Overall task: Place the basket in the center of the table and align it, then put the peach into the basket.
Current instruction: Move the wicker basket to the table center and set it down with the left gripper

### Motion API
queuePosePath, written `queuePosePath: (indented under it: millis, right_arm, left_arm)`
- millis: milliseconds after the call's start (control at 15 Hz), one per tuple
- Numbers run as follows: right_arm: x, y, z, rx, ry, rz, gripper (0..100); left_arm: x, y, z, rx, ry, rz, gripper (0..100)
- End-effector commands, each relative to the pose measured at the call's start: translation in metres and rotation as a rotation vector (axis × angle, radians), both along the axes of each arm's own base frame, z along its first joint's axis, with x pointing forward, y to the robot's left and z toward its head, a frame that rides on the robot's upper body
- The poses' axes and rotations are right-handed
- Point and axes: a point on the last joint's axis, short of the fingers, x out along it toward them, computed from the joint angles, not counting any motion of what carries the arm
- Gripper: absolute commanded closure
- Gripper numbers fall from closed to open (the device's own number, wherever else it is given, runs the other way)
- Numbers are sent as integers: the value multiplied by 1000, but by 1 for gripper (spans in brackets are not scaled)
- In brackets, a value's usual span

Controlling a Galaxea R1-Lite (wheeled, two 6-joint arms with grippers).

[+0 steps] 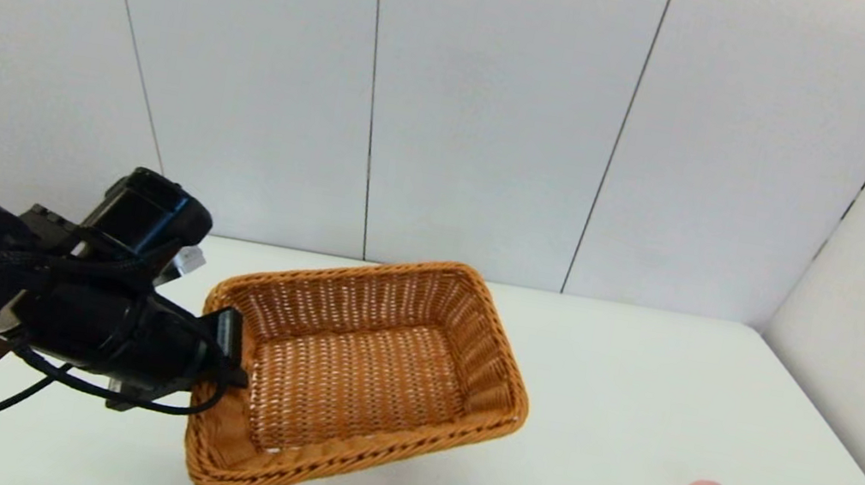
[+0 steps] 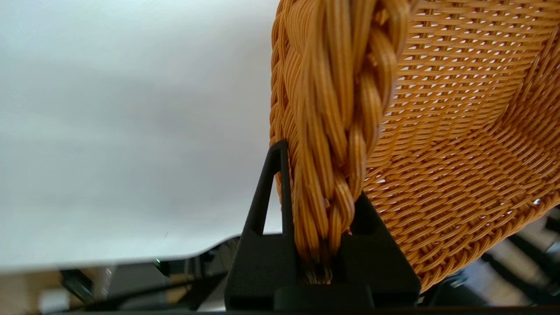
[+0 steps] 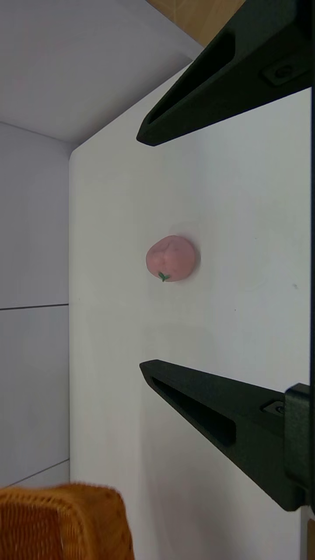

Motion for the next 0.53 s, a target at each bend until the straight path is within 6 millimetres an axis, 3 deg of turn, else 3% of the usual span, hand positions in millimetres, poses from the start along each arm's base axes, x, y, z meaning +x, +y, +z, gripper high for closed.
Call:
queuePosePath:
  millis: [67,533]
  right_arm:
    - [0,0,0,0,0,0,0]
    - [0,0,0,0,0,0,0]
  left_arm:
    - [27,-27,-32,-46,38,-122,100]
    - [54,-41,-63,-23,65,-269,100]
